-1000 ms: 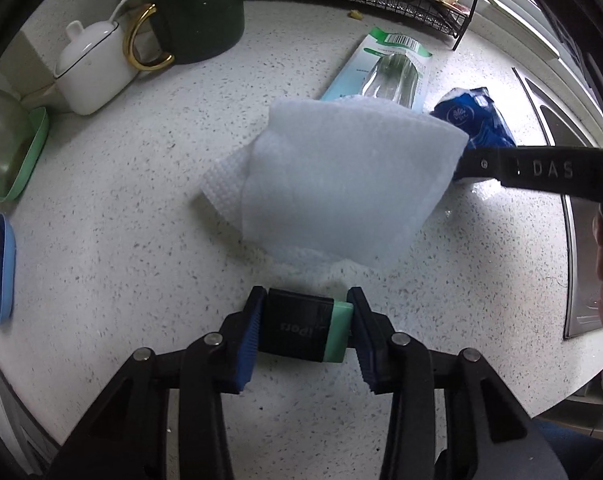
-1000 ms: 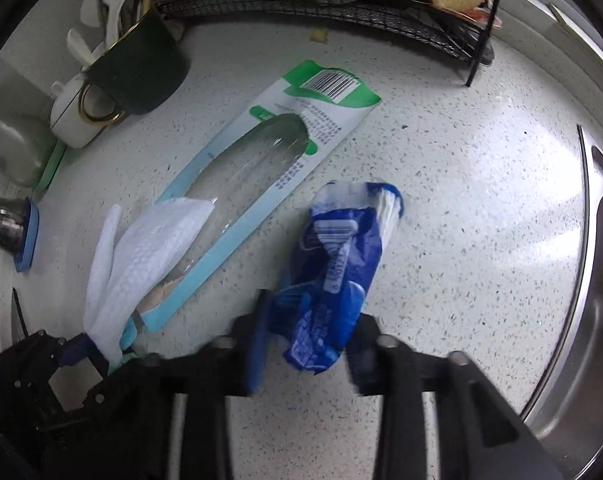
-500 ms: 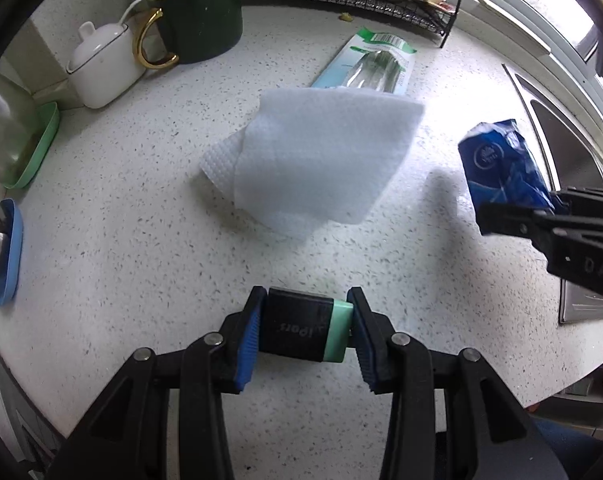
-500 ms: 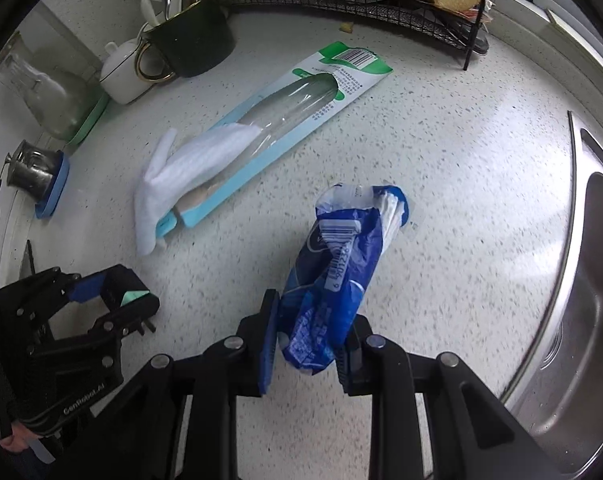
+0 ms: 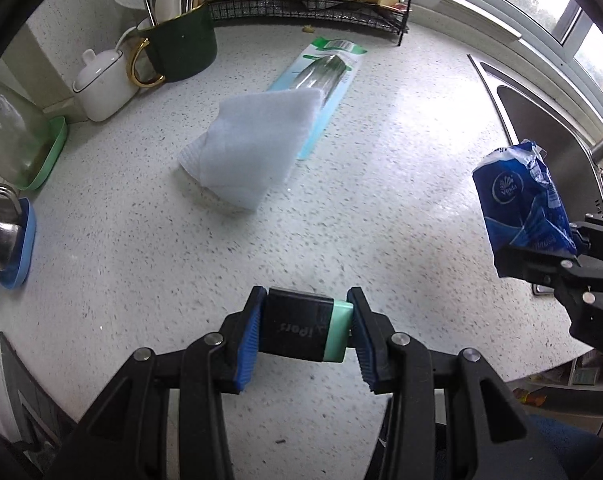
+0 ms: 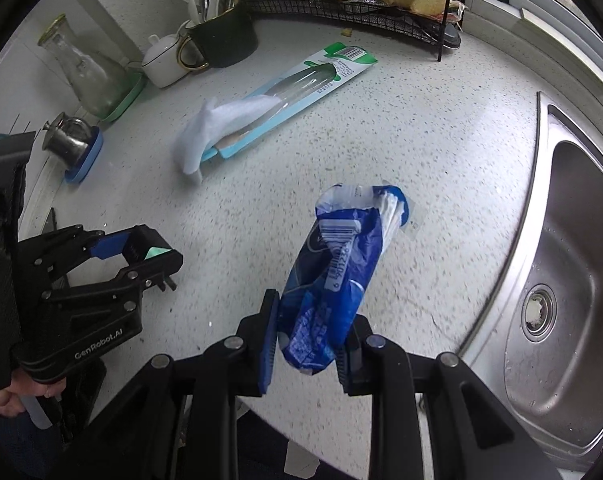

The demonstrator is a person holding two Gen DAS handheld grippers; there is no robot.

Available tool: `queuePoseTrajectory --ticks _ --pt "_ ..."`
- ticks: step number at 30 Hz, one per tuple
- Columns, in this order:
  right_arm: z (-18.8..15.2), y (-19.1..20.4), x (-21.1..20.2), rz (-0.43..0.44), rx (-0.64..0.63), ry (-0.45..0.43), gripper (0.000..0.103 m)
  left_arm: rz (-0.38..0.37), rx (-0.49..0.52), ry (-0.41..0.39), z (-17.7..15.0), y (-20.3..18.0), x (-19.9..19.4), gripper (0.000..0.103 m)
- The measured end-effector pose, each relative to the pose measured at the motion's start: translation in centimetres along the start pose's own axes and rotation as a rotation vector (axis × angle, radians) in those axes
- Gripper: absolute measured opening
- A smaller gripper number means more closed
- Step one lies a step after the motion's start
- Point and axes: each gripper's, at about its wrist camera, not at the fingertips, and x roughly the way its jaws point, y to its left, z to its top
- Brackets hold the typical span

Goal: Collect trash
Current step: 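Carry the tissue packet and charger plug down over the red bin with both tools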

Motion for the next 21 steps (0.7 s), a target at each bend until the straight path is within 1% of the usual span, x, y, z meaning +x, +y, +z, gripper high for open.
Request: queuePoseTrajectory --ticks 3,4,7,10,14,21 --pt "-1.0 -0.3 -0.9 0.006 -0.012 -0.015 0.023 0.006 0.004 -0.011 -0.9 -1.2 -1.0 0.038" --pt "-0.7 -0.2 -0.7 0.007 -0.016 -0.019 0.023 0.006 0.006 -0.014 -1.2 -1.5 -1.2 0.038" --pt "-2.3 -0.5 -1.9 0.012 -0.034 -0.037 0.023 0.028 0.022 -0.026 -2.6 -3.2 -2.4 0.038" --pt "-4.2 -1.0 -3.0 0.02 -0.051 -0.049 0.023 0.038 0.012 -0.036 -4.3 -4.6 -3.8 0.038" --pt "-7.2 -1.2 -4.4 0.028 -0.088 -0.061 0.023 0.059 0.006 -0.053 -7.4 -6.9 -5.8 0.038" --pt "-13.3 -1.6 -6.3 0.059 -0.146 -0.076 0.023 0.072 -0.026 -0.064 -14.6 -10.8 -9.0 0.038"
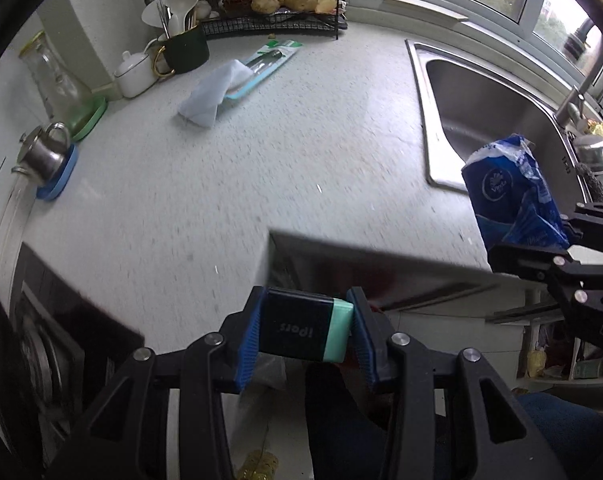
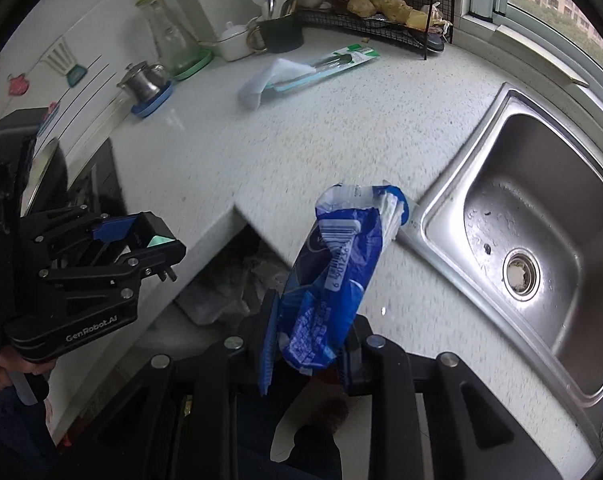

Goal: Collect trash
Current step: 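Carry the tissue packet and charger plug down over the red bin with both tools, then open both tools to drop the packet and plug into the red bin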

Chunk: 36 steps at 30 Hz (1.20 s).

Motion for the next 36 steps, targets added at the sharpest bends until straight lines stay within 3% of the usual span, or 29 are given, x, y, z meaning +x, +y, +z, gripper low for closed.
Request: queuePoseTrajectory --ticks 9,17,29,36 --pt "-6.4 1.2 -0.8 0.022 -0.047 0.034 0.023 -0.03 -0.065 0.029 -8.5 -2.7 -2.2 0.038" --pt "-9.0 2.5 1.0 0.013 -0.062 0.104 0.023 -0.051 -0.08 0.076 -12.1 -3.3 -0.7 0.038" --pt "-11.9 3.2 9.3 0.011 -0.008 0.234 0.023 -0.105 -0.111 0.194 -16.4 -3.7 6.8 0.038" --pt "-13.0 2.5 14.7 0.03 0.014 0.275 0.023 -0.093 -0.152 0.264 -18.4 -3.3 12.6 0.038"
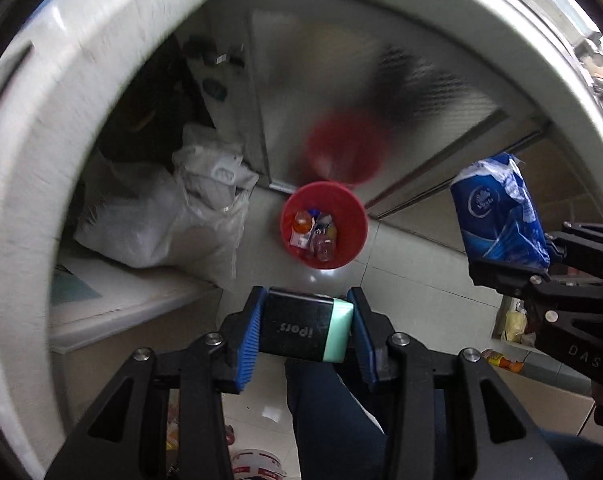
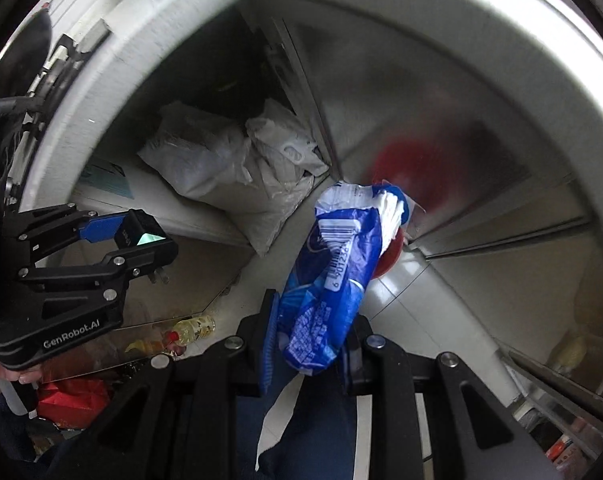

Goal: Collect trash
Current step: 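Open both tools to drop the packet and plug into the red bin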

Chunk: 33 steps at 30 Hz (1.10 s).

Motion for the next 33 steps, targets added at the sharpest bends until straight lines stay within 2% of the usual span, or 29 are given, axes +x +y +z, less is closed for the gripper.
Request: queuePoseTrajectory --ticks 6,13,22,28,33 --pt "0.4 -2.5 6.0 0.008 0.01 0.033 0.023 0.003 0.0 0.033 0.8 0.2 5.8 0.038" --pt "0.8 -5.3 14.6 0.019 0.031 0.085 0.023 -0.012 -0.003 0.068 1.7 -0.1 15.5 0.038" --pt "0.8 -8.8 24.4 0.017 0.037 0.146 0.023 -0.028 0.058 0.094 2.9 -0.6 25.3 0.038" --pt "1.1 -9.6 26.6 0.023 0.019 0.144 0.023 -0.047 0.063 0.122 3.6 -0.5 29.3 0.038" --pt "1.4 -10.2 27.5 0.046 -0.008 0.16 0.023 -0.054 0.044 0.127 4.3 -0.3 30.6 0.039"
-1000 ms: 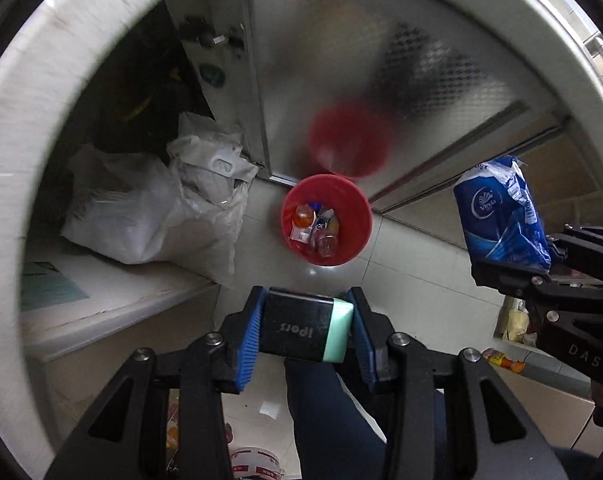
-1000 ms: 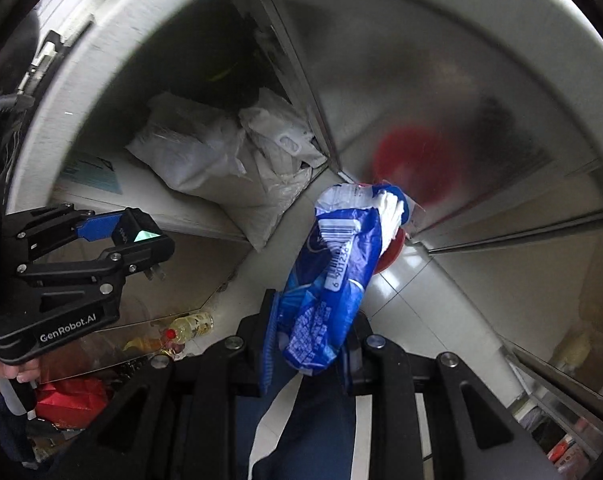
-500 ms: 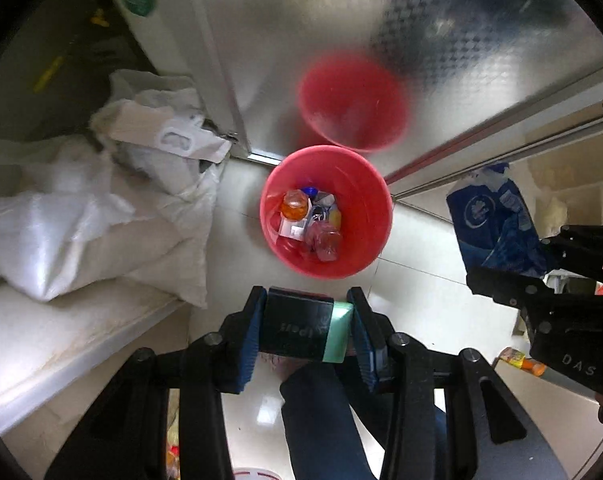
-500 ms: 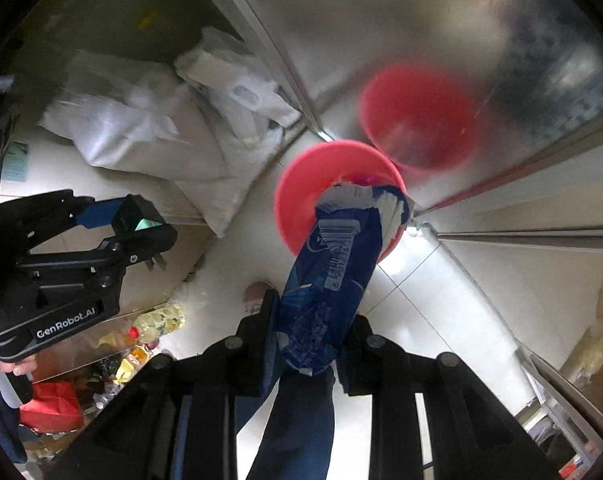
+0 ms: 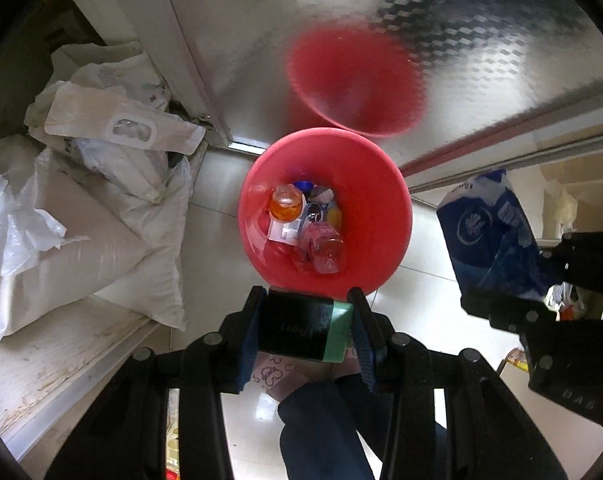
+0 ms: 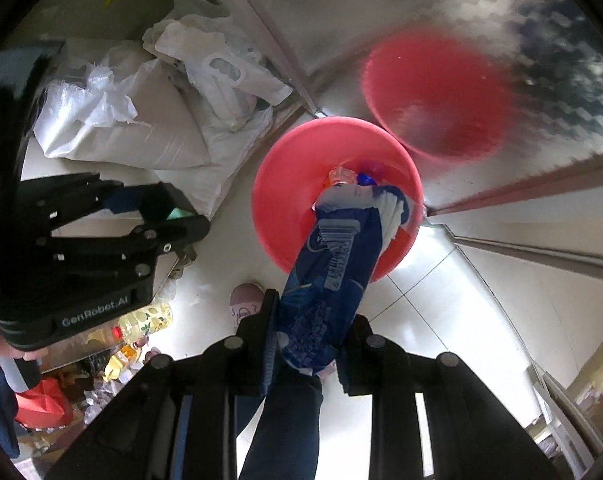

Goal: Collect trash
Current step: 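Open both tools to drop the packet and plug into the red bin, then raise both tools back up over the counter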

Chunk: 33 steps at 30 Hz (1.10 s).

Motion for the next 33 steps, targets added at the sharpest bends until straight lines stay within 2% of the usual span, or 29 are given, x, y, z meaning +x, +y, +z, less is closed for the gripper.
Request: queuePoseTrajectory --ticks 3,7,10,14,16,21,25,28,30,32,33 --pt "0.2 -0.2 0.2 -0.012 -0.017 0.0 0.023 -0.003 -0.007 0.016 0.4 0.1 0.7 0.039" --pt "0.5 -0.6 0.3 0.009 -0.03 0.012 0.024 0.019 0.006 0.036 0.6 0.1 1.2 0.053" --pt "0.7 -0.7 0.4 -0.015 -0.047 0.009 0.026 0.022 -0.008 0.034 0.9 0.5 1.2 0.058" --pt "1.0 -1.2 0.7 0.009 -0.027 0.014 0.046 0.005 -0.047 0.027 1.2 1.3 1.0 0.073" --pt "1.1 -1.3 0.6 0.022 -0.027 0.014 0.051 0.021 -0.045 0.019 1.2 1.4 0.8 0.079" --pt "0.7 -1.1 0.3 0.009 -0.021 0.013 0.067 0.059 -0.017 0.005 1.2 0.7 -0.3 0.084" --pt "-0.3 -0.7 -1.1 0.011 0.013 0.021 0.071 0.088 -0.007 -0.001 0.5 -0.2 -2.0 0.086" --pt "-1.3 -0.2 -2.3 0.01 0.041 0.022 0.078 0.118 -0.006 -0.001 -0.5 -0.3 -3.7 0.088" --pt "-2.1 0.2 -3.4 0.004 0.067 0.027 0.079 0.114 -0.011 -0.015 -1.4 -0.4 -5.4 0.09" --pt "-3.0 0.7 -4.7 0.002 0.091 0.028 0.08 0.106 -0.007 -0.025 -2.3 -0.5 -7.4 0.096" --pt "-3.4 0.9 -5.5 0.006 0.099 0.023 0.084 0.109 -0.003 -0.031 -2.9 -0.7 -8.5 0.098"
